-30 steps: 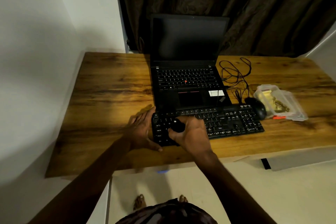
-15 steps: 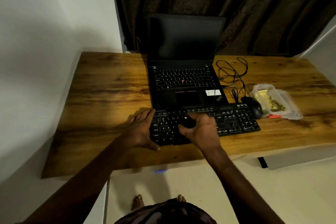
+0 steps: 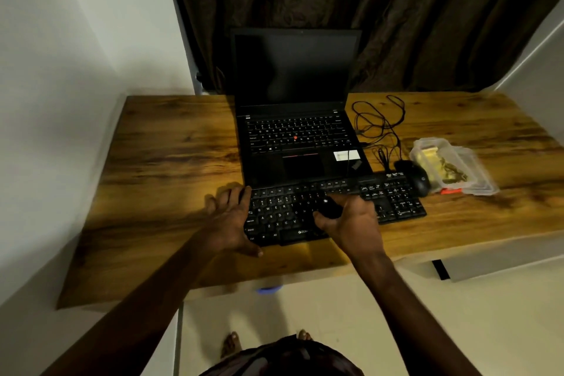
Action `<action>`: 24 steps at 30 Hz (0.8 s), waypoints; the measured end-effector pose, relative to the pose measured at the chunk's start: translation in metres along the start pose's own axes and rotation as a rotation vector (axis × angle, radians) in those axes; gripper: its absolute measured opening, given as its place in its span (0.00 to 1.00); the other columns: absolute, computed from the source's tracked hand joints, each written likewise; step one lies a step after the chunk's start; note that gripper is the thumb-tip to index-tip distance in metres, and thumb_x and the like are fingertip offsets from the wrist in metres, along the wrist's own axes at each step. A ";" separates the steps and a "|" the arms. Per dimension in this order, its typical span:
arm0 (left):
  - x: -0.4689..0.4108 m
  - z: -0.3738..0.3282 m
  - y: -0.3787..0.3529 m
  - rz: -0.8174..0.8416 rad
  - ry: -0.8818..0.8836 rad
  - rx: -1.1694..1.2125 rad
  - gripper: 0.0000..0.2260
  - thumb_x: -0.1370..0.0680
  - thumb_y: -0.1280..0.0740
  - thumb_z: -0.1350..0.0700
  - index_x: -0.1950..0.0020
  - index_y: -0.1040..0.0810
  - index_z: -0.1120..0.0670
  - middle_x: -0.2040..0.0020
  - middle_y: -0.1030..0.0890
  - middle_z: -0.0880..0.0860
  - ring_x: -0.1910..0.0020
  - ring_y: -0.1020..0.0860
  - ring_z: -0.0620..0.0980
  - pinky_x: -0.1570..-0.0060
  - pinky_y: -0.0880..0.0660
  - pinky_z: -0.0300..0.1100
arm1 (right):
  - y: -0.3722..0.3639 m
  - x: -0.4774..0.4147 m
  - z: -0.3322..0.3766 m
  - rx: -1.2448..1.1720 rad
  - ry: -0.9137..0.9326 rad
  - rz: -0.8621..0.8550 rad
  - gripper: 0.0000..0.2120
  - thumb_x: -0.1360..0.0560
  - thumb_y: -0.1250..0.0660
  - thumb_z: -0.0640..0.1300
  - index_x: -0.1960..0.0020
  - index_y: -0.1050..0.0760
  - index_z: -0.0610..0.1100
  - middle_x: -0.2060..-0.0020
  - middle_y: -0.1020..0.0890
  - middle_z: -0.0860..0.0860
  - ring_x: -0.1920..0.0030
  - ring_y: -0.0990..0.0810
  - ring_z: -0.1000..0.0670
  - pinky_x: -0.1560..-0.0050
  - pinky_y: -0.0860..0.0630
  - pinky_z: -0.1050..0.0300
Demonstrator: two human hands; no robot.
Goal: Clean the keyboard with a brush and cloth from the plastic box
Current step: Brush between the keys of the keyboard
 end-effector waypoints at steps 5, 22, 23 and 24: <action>-0.004 -0.025 -0.005 -0.050 -0.042 -0.108 0.69 0.46 0.29 0.23 0.20 0.61 0.53 0.21 0.57 0.52 0.22 0.59 0.57 0.28 0.61 0.69 | -0.012 0.009 0.014 -0.115 0.071 0.130 0.06 0.29 0.23 0.48 0.53 0.16 0.51 0.61 0.15 0.58 0.58 0.17 0.61 0.55 0.18 0.66; -0.017 -0.045 -0.003 -0.015 0.030 -0.164 0.65 0.45 0.28 0.25 0.19 0.57 0.52 0.21 0.51 0.52 0.23 0.51 0.56 0.27 0.55 0.67 | -0.017 0.012 0.011 -0.116 0.096 0.233 0.04 0.30 0.24 0.48 0.55 0.17 0.52 0.62 0.16 0.58 0.60 0.18 0.61 0.55 0.18 0.61; -0.016 -0.045 -0.002 -0.010 0.026 -0.170 0.65 0.44 0.28 0.25 0.19 0.57 0.52 0.21 0.52 0.52 0.23 0.51 0.56 0.27 0.55 0.67 | -0.012 0.009 0.007 -0.105 0.076 0.226 0.05 0.29 0.24 0.48 0.54 0.18 0.53 0.62 0.16 0.59 0.59 0.18 0.61 0.53 0.19 0.63; -0.014 -0.044 0.000 -0.011 0.015 -0.172 0.65 0.43 0.27 0.25 0.19 0.57 0.51 0.20 0.52 0.52 0.22 0.50 0.56 0.27 0.55 0.67 | -0.006 0.005 0.001 -0.077 0.045 0.213 0.07 0.29 0.23 0.48 0.52 0.18 0.53 0.61 0.18 0.59 0.58 0.19 0.60 0.52 0.19 0.64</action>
Point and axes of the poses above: each hand's wrist, its own x-axis away from the middle knuckle, its own y-axis out of the back of the hand, z = x × y, the point moved 3 cm from there along -x, towards the middle knuckle
